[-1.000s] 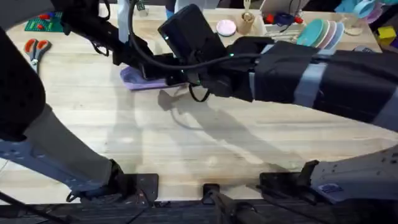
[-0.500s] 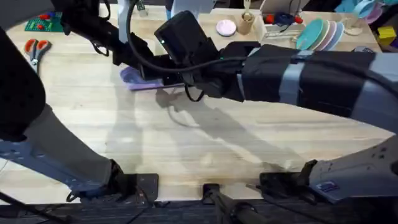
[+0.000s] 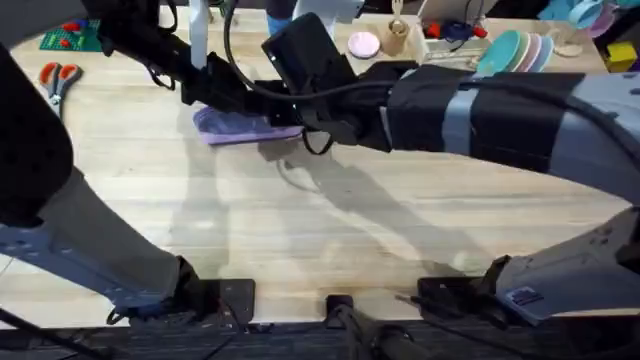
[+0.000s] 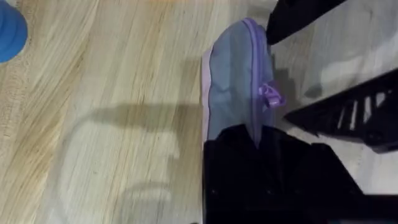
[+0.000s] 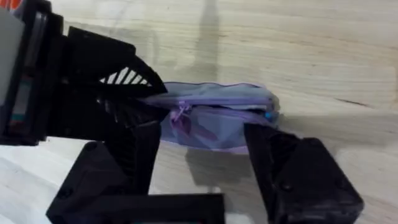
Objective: Unzip the bag, pick up the pens from the table one at a time and place them inside, then zip the bag closed.
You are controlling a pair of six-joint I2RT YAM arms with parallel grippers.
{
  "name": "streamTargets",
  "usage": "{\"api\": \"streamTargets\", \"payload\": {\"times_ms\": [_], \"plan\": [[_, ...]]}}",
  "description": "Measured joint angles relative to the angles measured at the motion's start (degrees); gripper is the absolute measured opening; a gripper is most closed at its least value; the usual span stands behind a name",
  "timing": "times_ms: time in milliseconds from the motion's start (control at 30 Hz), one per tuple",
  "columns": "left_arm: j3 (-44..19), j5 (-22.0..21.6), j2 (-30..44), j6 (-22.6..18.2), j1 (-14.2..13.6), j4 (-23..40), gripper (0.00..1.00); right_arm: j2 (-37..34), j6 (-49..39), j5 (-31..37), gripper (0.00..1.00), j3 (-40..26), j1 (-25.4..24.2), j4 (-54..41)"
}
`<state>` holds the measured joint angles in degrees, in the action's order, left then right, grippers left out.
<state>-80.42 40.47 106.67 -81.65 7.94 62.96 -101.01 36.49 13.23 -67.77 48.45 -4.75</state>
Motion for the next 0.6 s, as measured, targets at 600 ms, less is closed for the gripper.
{"api": "streamTargets", "payload": {"times_ms": [600], "plan": [[0.0, -0.03, 0.0, 0.02, 0.02, -0.17, 0.042, 0.0, 3.77, 0.52, 0.658, 0.09, -0.2, 2.48]]}}
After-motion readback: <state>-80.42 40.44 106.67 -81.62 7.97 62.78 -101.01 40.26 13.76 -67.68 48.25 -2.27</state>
